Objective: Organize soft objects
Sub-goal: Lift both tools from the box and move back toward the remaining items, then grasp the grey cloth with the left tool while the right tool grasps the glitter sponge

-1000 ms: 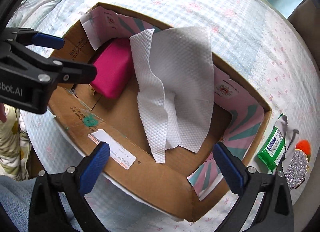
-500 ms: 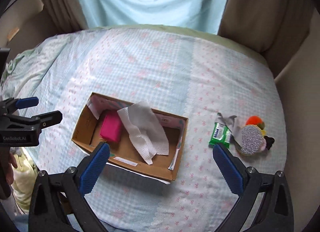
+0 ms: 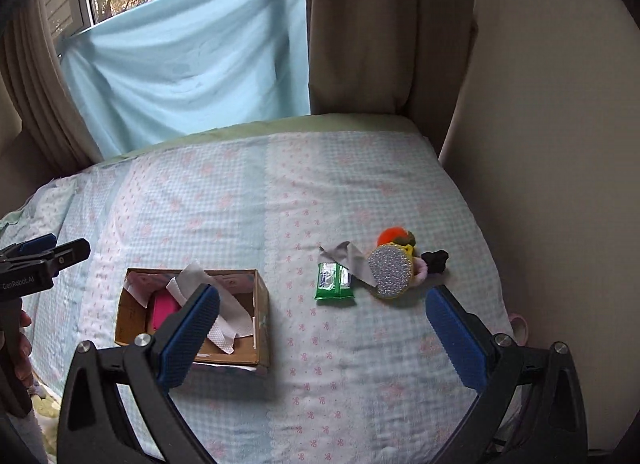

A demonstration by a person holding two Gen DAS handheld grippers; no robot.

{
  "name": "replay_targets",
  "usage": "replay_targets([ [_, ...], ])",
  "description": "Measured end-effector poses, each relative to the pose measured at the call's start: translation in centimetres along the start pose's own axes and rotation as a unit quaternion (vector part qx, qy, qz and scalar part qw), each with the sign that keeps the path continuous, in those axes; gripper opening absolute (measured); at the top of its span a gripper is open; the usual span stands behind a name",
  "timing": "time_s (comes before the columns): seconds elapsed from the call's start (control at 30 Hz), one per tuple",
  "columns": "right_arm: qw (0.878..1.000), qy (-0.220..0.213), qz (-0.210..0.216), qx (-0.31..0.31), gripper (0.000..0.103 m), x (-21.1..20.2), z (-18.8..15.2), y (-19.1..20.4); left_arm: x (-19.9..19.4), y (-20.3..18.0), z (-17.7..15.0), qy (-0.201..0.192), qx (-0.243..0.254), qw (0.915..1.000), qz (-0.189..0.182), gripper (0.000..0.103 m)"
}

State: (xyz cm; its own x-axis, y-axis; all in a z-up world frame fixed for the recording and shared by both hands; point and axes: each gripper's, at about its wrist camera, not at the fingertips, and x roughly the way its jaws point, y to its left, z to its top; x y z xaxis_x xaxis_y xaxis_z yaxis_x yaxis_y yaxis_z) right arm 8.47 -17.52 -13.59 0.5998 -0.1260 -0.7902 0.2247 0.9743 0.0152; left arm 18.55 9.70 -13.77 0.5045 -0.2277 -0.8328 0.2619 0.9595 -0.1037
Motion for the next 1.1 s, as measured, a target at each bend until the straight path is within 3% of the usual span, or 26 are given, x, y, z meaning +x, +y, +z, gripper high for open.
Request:
replay_targets([
  [0.27, 1.000, -0.009, 0.018, 0.006, 0.103, 2.1, 1.0, -9.0, 1.6, -7.6, 1.2, -0.002, 0.013, 0.9998, 0.011, 0.103],
  [0.57, 0.998, 0.039, 0.049, 0.018, 0.103, 9.5, 0.8, -17.5, 8.0, -16.7, 3.3, 0.028, 0.020, 0.9992, 0.020, 0.103],
  [0.87, 0.994, 0.057, 0.091, 0.010, 0.102, 17.5, 0.4, -20.1, 17.9, -22.6, 4.7, 0.076, 0.067, 0.9948, -0.009, 0.103],
  [1.1, 0.990, 0.070, 0.126, 0.004, 0.097, 25.6, -0.6, -20.4, 29.9, -26.0, 5.0, 0.128, 0.144, 0.9800, -0.051, 0.103],
])
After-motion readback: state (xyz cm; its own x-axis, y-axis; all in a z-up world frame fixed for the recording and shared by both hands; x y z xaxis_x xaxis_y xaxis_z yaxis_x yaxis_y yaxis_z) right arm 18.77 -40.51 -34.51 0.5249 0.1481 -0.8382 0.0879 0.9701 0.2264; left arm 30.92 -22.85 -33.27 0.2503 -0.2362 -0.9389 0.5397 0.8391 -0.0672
